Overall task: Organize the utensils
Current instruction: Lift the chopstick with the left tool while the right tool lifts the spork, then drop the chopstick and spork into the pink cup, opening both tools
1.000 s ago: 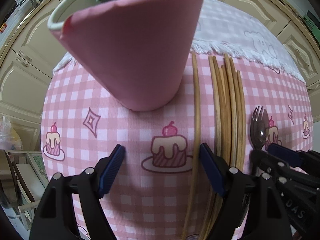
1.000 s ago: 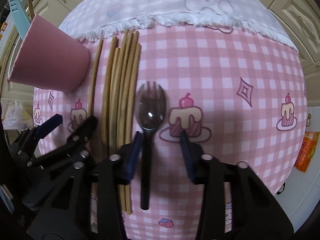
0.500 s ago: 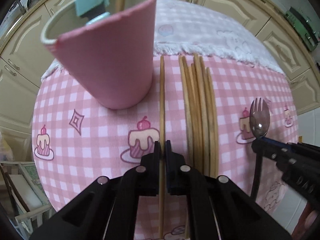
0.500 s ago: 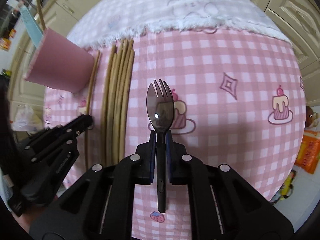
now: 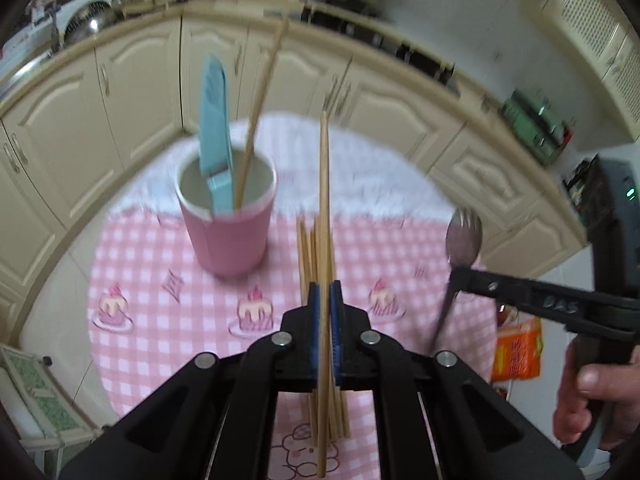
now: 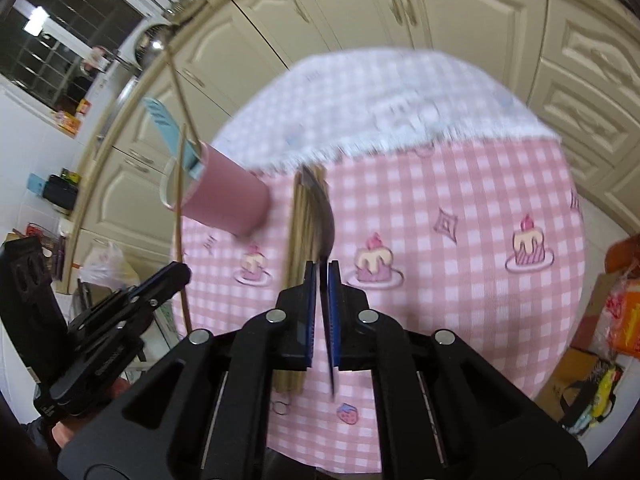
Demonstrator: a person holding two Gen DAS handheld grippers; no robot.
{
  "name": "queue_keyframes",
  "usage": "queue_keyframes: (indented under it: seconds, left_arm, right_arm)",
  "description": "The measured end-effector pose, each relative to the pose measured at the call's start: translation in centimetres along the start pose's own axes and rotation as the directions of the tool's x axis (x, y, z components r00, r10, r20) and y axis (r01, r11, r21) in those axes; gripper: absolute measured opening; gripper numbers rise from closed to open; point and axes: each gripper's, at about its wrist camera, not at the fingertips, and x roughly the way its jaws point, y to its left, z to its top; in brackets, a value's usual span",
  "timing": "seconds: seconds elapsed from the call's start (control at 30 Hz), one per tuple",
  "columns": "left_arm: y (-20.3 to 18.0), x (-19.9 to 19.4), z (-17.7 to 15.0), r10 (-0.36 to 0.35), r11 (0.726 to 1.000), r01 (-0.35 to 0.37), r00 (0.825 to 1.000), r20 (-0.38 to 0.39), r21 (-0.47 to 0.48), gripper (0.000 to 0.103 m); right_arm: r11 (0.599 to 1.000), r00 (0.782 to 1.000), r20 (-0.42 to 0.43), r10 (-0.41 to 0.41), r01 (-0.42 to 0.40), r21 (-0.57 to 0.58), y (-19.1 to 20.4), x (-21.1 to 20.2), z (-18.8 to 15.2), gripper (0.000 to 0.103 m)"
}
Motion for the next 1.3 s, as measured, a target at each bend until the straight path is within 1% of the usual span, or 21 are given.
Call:
queue_keyframes:
  seconds: [0.07,0.1,0.17,0.27,0.43,0.47,0.53,0.6,0.63,0.67,0.7,0.83,0.9,0.97,1.0,1.07,1.1,1.13,1.2,1.23,1.3]
  left_arm:
    - [0.2,-2.0,0.9,-0.006,1.000,0.007,0.999,0.054,-0.014,0.004]
    - [-0.1,-2.1,1.5,-0.007,1.000,0.008,0.998,0.066,-0.019,0.004]
    - [0.0,-2.4,2.4,-0.003,1.000,0.005,0.997,0.081,-0.023,0.004]
    - [-0.2,-2.6,2.9,0.007,1.000,-0.006,0.996,0.085,-0.009,0.004]
    - [0.2,-2.7,2.3,0.013,1.000,-0.011,0.997,0.077,-0.022,0.004]
    - [0.4,-2.6,2.1,0.016,1.000,-0.014,0.997,0.074,-0.026,0.004]
    - [0.6,-2.5,1.7,0.022,0.999,-0.020,0.998,0.066,-0.033,0.004]
    - [0.9,-2.3,1.4,0.027,0.999,-0.024,0.998,0.060,-0.037,0.004]
    - [1.0,-2.3,1.2,0.030,0.999,-0.028,0.998,0.059,-0.038,0.004]
    - [1.1,-2.3,1.1,0.034,0.999,-0.031,0.998,0.058,-0.038,0.004]
    - [1.3,-2.3,0.9,0.040,0.998,-0.037,0.998,0.055,-0.042,0.004]
    - [2.4,-2.6,0.3,0.062,0.996,-0.058,0.997,0.048,-0.068,0.004]
    - [2.8,-2.8,-0.1,0.074,0.995,-0.070,0.996,0.044,-0.075,0.004]
    - [3.3,-3.1,-0.4,0.085,0.993,-0.081,0.996,0.041,-0.084,0.004]
    - [3.6,-3.2,-0.7,0.092,0.992,-0.088,0.995,0.041,-0.090,0.004]
    - [3.8,-3.4,-1.3,0.113,0.990,-0.108,0.993,0.043,-0.096,0.004]
    - [3.9,-3.5,-1.5,0.122,0.988,-0.117,0.992,0.043,-0.102,0.004]
    - [4.1,-3.6,-1.8,0.134,0.985,-0.128,0.990,0.043,-0.115,0.004]
    - [4.4,-4.1,-2.5,0.159,0.976,-0.150,0.986,0.050,-0.155,0.004]
    - [4.4,-4.3,-2.8,0.171,0.972,-0.159,0.984,0.051,-0.175,0.004]
    - [4.7,-4.4,-3.6,0.192,0.960,-0.178,0.980,0.048,-0.214,0.004]
  right_arm:
    - [1.000,1.000,0.007,0.005,-0.004,-0.026,0.5,-0.6,0.4,0.006]
    - [0.999,1.000,0.006,-0.015,0.016,-0.044,0.9,-0.3,0.7,0.006]
    - [0.999,1.000,-0.008,-0.022,0.021,-0.042,0.9,0.8,0.9,0.006]
    - [0.998,0.998,-0.048,-0.044,0.042,-0.037,0.9,2.3,0.5,0.006]
    - [0.998,0.995,-0.080,-0.055,0.052,-0.037,0.6,3.2,-0.7,0.006]
    - [0.998,0.994,-0.094,-0.058,0.055,-0.037,0.5,3.5,-0.9,0.006]
    - [0.997,0.986,-0.150,-0.079,0.075,-0.032,0.2,4.5,-1.4,0.007]
    - [0.996,0.975,-0.204,-0.087,0.083,-0.028,-0.1,5.8,-1.9,0.015]
    - [0.996,0.973,-0.214,-0.090,0.085,-0.034,-0.1,6.2,-2.2,0.031]
    - [0.995,0.971,-0.220,-0.099,0.089,-0.052,0.1,6.6,-2.5,0.057]
    - [0.992,0.969,-0.221,-0.107,0.089,-0.092,0.5,7.2,-2.9,0.061]
    - [0.970,0.963,-0.240,-0.122,0.065,-0.234,2.1,8.8,-3.8,0.061]
    - [0.939,0.963,-0.231,-0.140,0.055,-0.340,3.2,9.4,-4.1,0.058]
    - [0.871,0.960,-0.230,-0.158,0.026,-0.490,4.9,10.2,-4.4,0.053]
    - [0.839,0.960,-0.226,-0.165,0.016,-0.544,5.5,10.4,-4.4,0.053]
    - [0.737,0.957,-0.233,-0.175,-0.030,-0.675,7.1,11.3,-4.8,0.051]
    - [0.689,0.953,-0.239,-0.185,-0.048,-0.723,7.7,11.7,-4.9,0.047]
    - [0.630,0.948,-0.250,-0.197,-0.073,-0.773,8.2,12.4,-5.2,0.044]
    - [0.542,0.941,-0.262,-0.213,-0.110,-0.833,9.0,13.4,-5.5,0.040]
    - [0.491,0.937,-0.268,-0.222,-0.130,-0.861,9.4,13.8,-5.7,0.038]
    - [0.396,0.926,-0.288,-0.243,-0.176,-0.901,9.8,14.6,-6.2,0.036]
